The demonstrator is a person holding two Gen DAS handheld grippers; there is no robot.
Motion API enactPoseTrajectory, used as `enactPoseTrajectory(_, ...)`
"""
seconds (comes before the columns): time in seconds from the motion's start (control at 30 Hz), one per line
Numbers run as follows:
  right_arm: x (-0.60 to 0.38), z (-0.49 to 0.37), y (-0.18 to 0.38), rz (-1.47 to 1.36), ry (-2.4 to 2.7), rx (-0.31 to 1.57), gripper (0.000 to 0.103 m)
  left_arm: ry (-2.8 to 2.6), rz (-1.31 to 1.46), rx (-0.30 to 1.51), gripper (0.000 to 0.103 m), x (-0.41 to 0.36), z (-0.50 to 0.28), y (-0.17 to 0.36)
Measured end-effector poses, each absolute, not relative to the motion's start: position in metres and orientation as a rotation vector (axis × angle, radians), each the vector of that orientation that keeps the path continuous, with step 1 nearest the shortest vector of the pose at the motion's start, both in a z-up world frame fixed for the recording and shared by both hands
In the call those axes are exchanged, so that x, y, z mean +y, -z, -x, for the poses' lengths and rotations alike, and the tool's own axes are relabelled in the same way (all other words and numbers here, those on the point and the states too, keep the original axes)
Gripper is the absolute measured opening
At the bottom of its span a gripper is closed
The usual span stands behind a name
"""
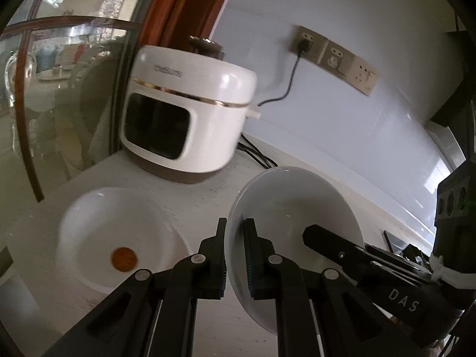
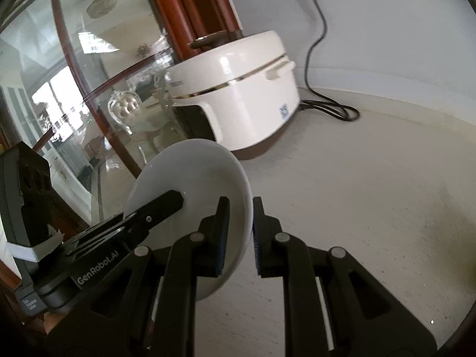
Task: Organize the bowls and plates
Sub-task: 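Lower the white bowl into the red-outside bowl and open both grippers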
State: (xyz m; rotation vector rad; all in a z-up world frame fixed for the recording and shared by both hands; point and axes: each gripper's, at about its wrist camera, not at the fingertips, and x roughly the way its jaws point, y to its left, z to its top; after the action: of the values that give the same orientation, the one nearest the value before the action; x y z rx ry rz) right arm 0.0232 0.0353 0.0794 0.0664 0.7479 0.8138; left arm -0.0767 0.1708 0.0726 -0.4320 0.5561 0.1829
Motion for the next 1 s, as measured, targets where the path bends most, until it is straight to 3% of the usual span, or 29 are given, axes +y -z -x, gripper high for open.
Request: enactPoseTrajectory(1.0,0.144,-0.028,-0.068,0.030,-1.051,0.765,0.018,-0.395,0.439,0.536,0.011,0.252,0.114,-0.072)
